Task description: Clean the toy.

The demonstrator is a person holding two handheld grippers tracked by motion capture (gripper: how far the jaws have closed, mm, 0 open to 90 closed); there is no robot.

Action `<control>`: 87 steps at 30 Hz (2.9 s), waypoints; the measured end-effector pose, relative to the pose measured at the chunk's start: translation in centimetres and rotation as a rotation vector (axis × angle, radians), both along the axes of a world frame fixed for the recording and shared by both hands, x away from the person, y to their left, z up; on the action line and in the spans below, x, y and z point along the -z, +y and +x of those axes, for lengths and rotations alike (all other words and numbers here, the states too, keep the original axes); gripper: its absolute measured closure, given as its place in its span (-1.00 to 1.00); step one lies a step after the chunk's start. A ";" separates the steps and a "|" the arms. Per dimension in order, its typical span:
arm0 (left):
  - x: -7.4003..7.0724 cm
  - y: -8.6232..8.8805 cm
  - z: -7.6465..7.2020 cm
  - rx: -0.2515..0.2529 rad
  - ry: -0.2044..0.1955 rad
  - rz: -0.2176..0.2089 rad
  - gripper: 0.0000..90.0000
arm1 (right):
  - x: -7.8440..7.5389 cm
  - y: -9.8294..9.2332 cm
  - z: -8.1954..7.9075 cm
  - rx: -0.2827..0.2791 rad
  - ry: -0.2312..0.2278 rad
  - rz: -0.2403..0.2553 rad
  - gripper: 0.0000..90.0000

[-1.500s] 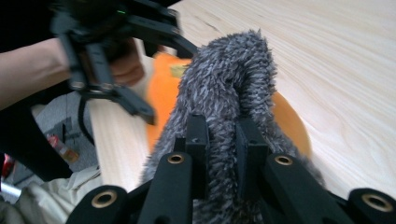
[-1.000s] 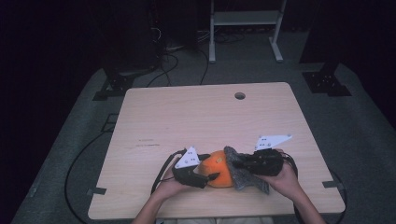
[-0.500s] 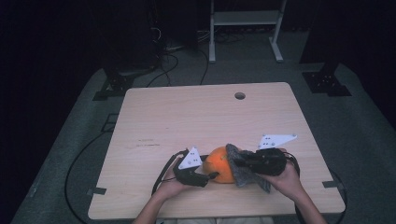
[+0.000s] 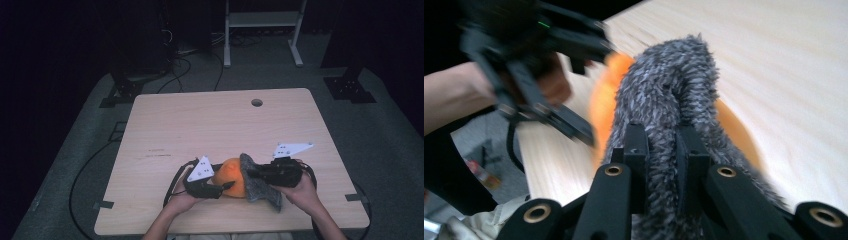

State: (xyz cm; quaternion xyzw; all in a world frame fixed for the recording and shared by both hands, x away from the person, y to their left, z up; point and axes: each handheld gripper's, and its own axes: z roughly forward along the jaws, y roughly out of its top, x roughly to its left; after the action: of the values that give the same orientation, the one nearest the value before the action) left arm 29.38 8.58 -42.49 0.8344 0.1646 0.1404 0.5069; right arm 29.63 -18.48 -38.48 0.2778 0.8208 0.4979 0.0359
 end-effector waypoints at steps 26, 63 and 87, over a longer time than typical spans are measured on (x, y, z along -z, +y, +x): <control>-2.0 0.3 0.4 0.076 0.102 -0.157 -0.20 | 0.3 -2.3 0.7 -0.007 0.048 0.123 0.73; -0.7 1.1 1.3 0.088 0.169 -0.157 -0.39 | 1.2 -2.7 1.1 0.030 0.062 0.123 0.74; 0.1 -0.2 1.2 -0.025 0.129 -0.078 -0.49 | 1.2 -0.5 0.6 0.032 -0.001 0.023 0.74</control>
State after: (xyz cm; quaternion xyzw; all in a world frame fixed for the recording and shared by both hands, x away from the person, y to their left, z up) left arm 30.63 8.43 -42.55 0.8193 0.2127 0.0861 0.5254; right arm 30.24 -18.95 -39.73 0.2911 0.8105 0.5067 0.0413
